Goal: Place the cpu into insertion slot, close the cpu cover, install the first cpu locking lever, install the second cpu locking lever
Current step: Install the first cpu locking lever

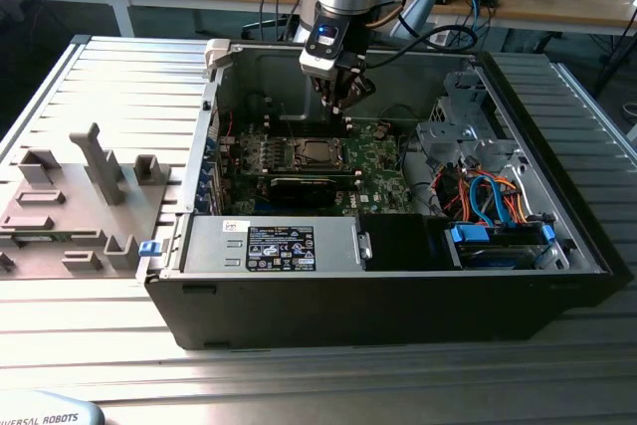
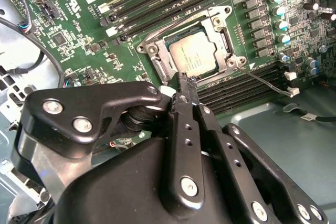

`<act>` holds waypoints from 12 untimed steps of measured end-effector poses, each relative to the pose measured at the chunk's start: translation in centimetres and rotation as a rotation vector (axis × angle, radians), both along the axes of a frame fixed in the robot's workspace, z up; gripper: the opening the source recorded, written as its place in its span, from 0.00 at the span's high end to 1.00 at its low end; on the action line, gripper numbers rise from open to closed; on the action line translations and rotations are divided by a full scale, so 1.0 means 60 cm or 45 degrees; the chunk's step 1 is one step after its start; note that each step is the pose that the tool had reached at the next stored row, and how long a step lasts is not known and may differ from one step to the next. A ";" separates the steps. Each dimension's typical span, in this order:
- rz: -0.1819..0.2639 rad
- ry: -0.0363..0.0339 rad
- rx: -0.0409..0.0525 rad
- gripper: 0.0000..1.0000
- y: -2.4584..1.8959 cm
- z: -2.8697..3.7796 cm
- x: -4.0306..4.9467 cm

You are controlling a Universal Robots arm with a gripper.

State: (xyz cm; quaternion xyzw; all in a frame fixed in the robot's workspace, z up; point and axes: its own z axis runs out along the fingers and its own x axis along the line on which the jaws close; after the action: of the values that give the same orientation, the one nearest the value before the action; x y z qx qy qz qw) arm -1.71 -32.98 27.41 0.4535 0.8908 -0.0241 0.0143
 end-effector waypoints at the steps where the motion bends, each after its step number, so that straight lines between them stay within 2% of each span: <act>1: 0.001 0.0000 0.000 0.89 0.0000 0.000 0.000; 12: 0.014 0.0000 0.000 0.89 0.0000 0.000 0.000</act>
State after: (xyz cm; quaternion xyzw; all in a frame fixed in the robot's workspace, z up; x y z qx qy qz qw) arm -1.71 -32.98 27.41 0.4486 0.8933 -0.0240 0.0145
